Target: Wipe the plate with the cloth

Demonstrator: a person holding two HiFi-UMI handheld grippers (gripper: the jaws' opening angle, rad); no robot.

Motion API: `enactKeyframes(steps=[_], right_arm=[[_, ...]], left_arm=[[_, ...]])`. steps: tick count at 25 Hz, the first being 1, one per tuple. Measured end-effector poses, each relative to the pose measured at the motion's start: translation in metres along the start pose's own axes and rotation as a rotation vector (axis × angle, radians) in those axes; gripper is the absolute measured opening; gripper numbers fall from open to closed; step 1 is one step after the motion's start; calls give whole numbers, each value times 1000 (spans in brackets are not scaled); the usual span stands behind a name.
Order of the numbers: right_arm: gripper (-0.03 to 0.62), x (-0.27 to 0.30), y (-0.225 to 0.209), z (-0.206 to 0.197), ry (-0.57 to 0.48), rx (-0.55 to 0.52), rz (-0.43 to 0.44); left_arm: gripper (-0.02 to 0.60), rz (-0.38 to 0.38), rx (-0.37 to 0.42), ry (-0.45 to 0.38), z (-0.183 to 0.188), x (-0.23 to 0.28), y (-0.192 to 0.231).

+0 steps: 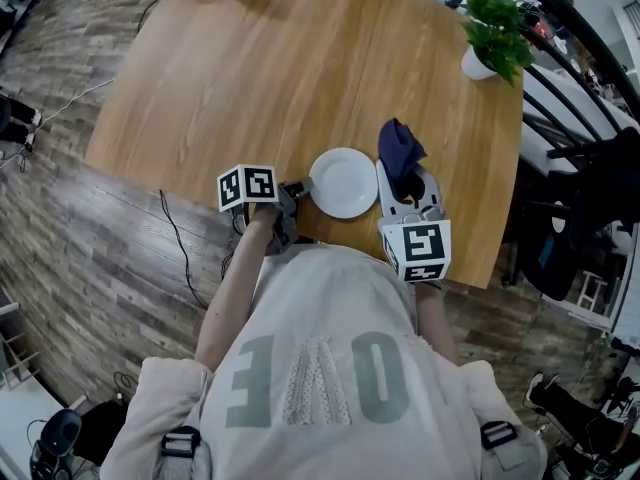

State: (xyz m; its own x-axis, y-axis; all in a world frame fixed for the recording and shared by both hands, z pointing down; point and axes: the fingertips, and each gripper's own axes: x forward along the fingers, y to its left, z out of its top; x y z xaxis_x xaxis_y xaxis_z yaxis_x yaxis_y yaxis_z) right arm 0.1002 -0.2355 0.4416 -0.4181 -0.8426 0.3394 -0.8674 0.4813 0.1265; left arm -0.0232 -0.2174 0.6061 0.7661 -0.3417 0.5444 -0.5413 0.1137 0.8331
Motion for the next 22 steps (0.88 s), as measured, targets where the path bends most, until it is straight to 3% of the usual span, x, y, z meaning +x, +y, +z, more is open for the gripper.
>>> enactKeyframes(steps=[5, 12, 16, 22], right_arm=[[57, 4, -2, -12, 72, -86, 12], [57, 29, 10, -112, 508, -665, 275], [57, 39, 12, -146, 636, -740, 386], [57, 45, 15, -149, 665, -782, 401]], left_arm=[[31, 8, 8, -1, 2, 1, 0], [29, 5, 19, -5, -1, 2, 1], [28, 8, 26, -7, -1, 2, 1], [26, 3, 14, -24, 2, 2, 1]])
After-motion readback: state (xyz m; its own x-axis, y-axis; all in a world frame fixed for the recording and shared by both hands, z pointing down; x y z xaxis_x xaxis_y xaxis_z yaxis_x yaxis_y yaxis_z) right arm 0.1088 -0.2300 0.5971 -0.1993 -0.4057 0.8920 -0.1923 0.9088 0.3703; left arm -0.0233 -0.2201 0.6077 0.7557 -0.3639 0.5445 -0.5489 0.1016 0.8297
